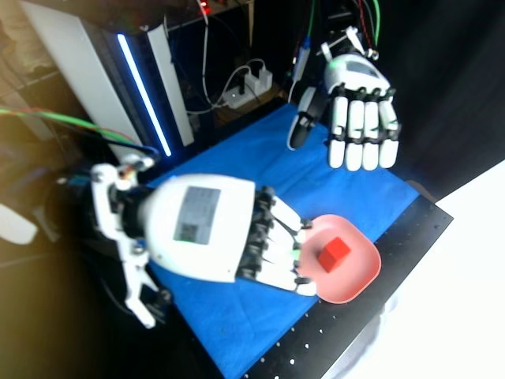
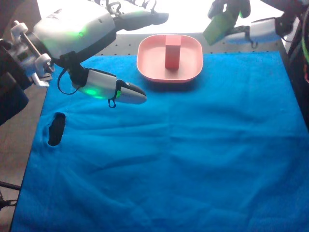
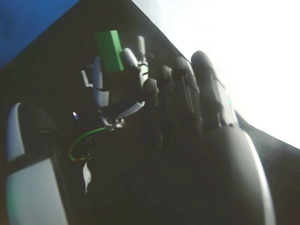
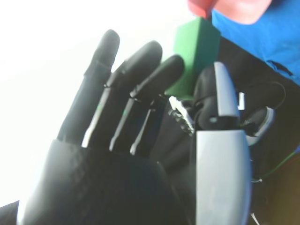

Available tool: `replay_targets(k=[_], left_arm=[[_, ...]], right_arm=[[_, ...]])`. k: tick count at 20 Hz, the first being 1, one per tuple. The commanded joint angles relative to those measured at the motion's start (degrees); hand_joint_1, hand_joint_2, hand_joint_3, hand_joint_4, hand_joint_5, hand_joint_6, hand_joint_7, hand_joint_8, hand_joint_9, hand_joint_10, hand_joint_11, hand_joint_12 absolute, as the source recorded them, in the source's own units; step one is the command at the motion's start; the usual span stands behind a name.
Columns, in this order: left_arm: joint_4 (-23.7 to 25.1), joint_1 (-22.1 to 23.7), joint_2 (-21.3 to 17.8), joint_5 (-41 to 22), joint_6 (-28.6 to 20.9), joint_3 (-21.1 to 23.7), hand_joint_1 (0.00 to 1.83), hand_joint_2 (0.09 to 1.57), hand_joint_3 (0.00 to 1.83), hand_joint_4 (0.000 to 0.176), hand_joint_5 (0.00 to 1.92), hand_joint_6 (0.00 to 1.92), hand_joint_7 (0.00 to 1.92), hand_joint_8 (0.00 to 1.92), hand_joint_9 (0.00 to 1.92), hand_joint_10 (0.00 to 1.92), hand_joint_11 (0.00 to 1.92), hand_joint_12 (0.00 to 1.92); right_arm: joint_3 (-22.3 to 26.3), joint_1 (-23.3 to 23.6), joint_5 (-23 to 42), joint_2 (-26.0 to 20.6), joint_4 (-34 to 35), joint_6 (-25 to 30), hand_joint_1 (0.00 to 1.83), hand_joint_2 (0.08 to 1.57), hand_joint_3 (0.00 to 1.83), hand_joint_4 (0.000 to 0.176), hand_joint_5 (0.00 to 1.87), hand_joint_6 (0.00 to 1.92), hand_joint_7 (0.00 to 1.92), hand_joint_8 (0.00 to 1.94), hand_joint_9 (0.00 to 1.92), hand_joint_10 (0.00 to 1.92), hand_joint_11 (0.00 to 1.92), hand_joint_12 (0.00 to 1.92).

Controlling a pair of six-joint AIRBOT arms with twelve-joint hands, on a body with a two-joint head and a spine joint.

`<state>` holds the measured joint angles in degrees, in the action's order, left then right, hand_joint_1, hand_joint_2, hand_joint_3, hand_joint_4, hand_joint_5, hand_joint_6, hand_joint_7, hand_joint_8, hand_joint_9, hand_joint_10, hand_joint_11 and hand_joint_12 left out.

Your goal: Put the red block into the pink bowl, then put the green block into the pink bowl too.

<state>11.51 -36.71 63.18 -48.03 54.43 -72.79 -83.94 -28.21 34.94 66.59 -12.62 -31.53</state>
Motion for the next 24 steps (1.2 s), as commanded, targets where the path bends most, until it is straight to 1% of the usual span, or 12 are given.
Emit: replay_targets(k=[1, 4, 6, 9, 11, 15, 16, 18, 19, 22, 23, 24], left_arm=[[-1.1, 0.6, 0.4, -7.4, -0.1, 0.0, 0.85, 0.77, 0.00, 0.008, 0.43, 0.00, 0.44, 0.00, 0.37, 0.00, 0.17, 0.32], [-0.7, 0.4, 0.8, -7.5, -0.1, 0.0, 0.86, 0.80, 0.01, 0.021, 0.38, 0.00, 0.37, 0.00, 0.29, 0.00, 0.11, 0.20], [-0.7, 0.3, 1.0, -7.9, -0.1, 0.0, 0.78, 0.79, 0.00, 0.045, 0.36, 0.00, 0.39, 0.00, 0.33, 0.00, 0.17, 0.21], [-0.5, 0.3, 1.1, -8.5, -0.1, 0.1, 0.77, 0.78, 0.01, 0.096, 0.30, 0.00, 0.33, 0.00, 0.32, 0.00, 0.22, 0.14], [-0.4, 0.3, 1.1, -9.1, -0.1, 0.2, 0.78, 0.76, 0.00, 0.043, 0.34, 0.00, 0.40, 0.00, 0.39, 0.00, 0.31, 0.12], [-0.4, 0.3, 1.1, -10.2, -0.4, 0.5, 0.77, 0.75, 0.00, 0.067, 0.34, 0.00, 0.41, 0.00, 0.41, 0.00, 0.34, 0.05], [-0.4, 0.3, 1.1, -10.4, -0.4, 0.5, 0.80, 0.75, 0.00, 0.046, 0.34, 0.00, 0.41, 0.00, 0.38, 0.00, 0.30, 0.02], [-0.4, 0.3, 1.0, -10.7, -0.5, 0.7, 0.78, 0.76, 0.00, 0.029, 0.33, 0.00, 0.41, 0.00, 0.36, 0.00, 0.25, 0.00], [-0.4, 0.3, 1.0, -10.9, -0.6, 0.8, 0.75, 0.79, 0.01, 0.015, 0.32, 0.00, 0.39, 0.00, 0.33, 0.00, 0.20, 0.00], [0.2, 0.2, 1.0, -12.1, -2.0, 1.0, 0.75, 0.79, 0.00, 0.015, 0.36, 0.00, 0.45, 0.00, 0.38, 0.01, 0.26, 0.02], [0.2, 0.2, 1.0, -12.4, -2.0, 1.1, 0.67, 0.80, 0.01, 0.050, 0.35, 0.00, 0.42, 0.00, 0.34, 0.00, 0.25, 0.01], [0.2, 0.2, 1.0, -12.5, -2.0, 1.1, 0.64, 0.82, 0.01, 0.073, 0.32, 0.00, 0.40, 0.00, 0.30, 0.00, 0.20, 0.00]], right_arm=[[-0.5, 1.1, 6.8, 0.5, 1.6, 0.1, 1.29, 1.04, 0.00, 0.000, 1.23, 0.30, 1.17, 0.90, 1.08, 0.94, 0.86, 1.48], [-2.7, 1.1, 6.8, 3.3, 1.5, 0.1, 1.28, 1.04, 0.00, 0.000, 1.11, 0.60, 1.22, 0.76, 1.13, 0.64, 0.87, 1.28], [-4.4, 1.0, 6.8, 4.9, 1.5, 0.1, 1.20, 1.03, 0.00, 0.000, 1.18, 0.62, 1.26, 0.40, 1.15, 0.82, 0.93, 1.40], [-6.7, 1.0, 6.8, 7.3, 1.5, 0.1, 1.20, 1.02, 0.00, 0.000, 1.20, 0.59, 1.31, 0.35, 1.19, 0.96, 1.05, 1.39], [-8.1, 1.0, 6.5, 9.2, 1.5, 0.1, 1.20, 1.02, 0.00, 0.000, 1.19, 0.61, 1.32, 0.35, 1.20, 0.96, 1.04, 1.42], [-10.3, 1.0, 5.2, 12.0, 1.5, 0.1, 1.18, 1.06, 0.00, 0.000, 1.11, 0.75, 1.29, 0.27, 1.16, 0.90, 0.98, 1.36], [-10.6, 1.0, 4.8, 12.4, 1.5, 0.1, 1.27, 1.05, 0.00, 0.000, 1.12, 0.56, 1.21, 0.74, 1.16, 0.78, 0.97, 1.25], [-11.4, 0.6, 4.1, 13.3, 1.5, 0.1, 1.19, 1.05, 0.01, 0.000, 1.10, 0.75, 1.22, 0.36, 1.18, 0.78, 0.99, 1.29], [-11.9, 0.5, 3.8, 13.8, 1.5, 0.1, 1.27, 1.06, 0.00, 0.000, 1.10, 0.58, 1.17, 0.81, 1.19, 0.71, 0.99, 1.25], [-13.5, 0.2, 2.7, 15.6, 1.4, 0.1, 1.18, 1.07, 0.00, 0.000, 1.09, 0.78, 1.23, 0.31, 1.16, 0.74, 0.96, 1.29], [-13.9, 0.0, 2.3, 16.1, 1.4, 0.1, 1.26, 1.07, 0.00, 0.000, 1.09, 0.57, 1.14, 0.86, 1.17, 0.74, 0.96, 1.30], [-14.1, -0.1, 2.1, 16.4, 1.4, 0.1, 1.28, 1.06, 0.00, 0.000, 1.06, 0.64, 1.16, 0.88, 1.17, 0.62, 0.95, 1.19]])
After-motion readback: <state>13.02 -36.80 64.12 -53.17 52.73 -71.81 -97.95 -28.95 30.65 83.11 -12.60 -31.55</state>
